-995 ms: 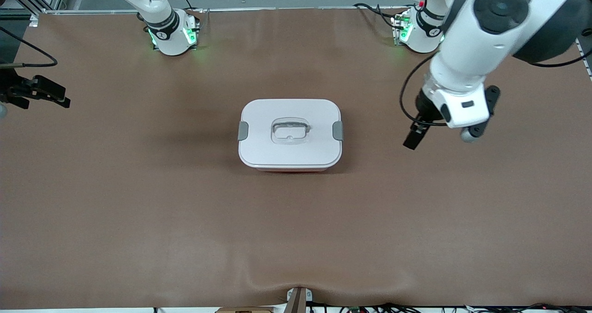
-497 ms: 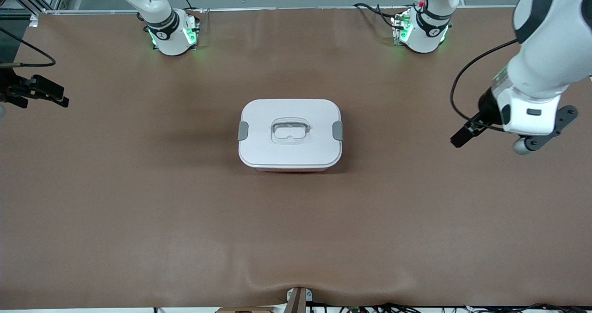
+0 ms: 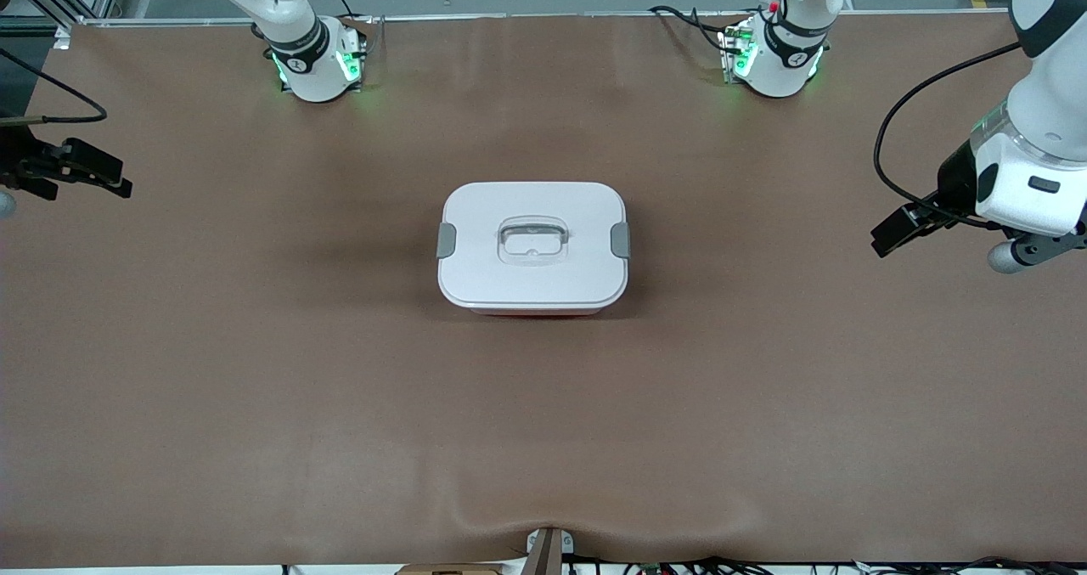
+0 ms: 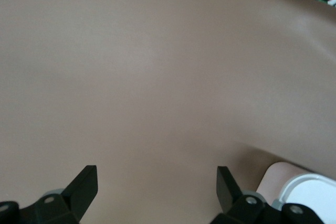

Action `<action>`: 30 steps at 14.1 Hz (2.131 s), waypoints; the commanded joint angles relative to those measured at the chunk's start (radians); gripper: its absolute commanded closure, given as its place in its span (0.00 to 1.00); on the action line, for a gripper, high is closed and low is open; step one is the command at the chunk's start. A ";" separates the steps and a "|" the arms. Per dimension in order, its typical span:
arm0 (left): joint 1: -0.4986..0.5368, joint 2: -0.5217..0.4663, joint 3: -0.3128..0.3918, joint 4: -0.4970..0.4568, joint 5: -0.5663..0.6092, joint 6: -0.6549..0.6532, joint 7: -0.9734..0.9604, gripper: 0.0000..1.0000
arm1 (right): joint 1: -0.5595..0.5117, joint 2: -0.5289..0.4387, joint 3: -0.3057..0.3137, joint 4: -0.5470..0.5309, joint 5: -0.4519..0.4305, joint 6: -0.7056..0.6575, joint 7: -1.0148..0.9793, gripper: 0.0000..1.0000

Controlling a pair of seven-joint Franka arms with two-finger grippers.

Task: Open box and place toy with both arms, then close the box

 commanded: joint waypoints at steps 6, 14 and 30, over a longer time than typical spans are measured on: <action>-0.202 -0.104 0.310 0.033 -0.018 -0.133 0.367 0.00 | 0.035 0.003 0.009 0.062 0.012 -0.029 0.000 0.00; -0.387 -0.276 0.489 -0.169 -0.058 -0.132 0.419 0.00 | 0.030 0.003 0.007 0.066 0.012 -0.035 -0.002 0.00; -0.365 -0.264 0.492 -0.119 -0.092 -0.169 0.476 0.00 | 0.029 -0.003 0.001 0.069 0.001 -0.098 0.028 0.00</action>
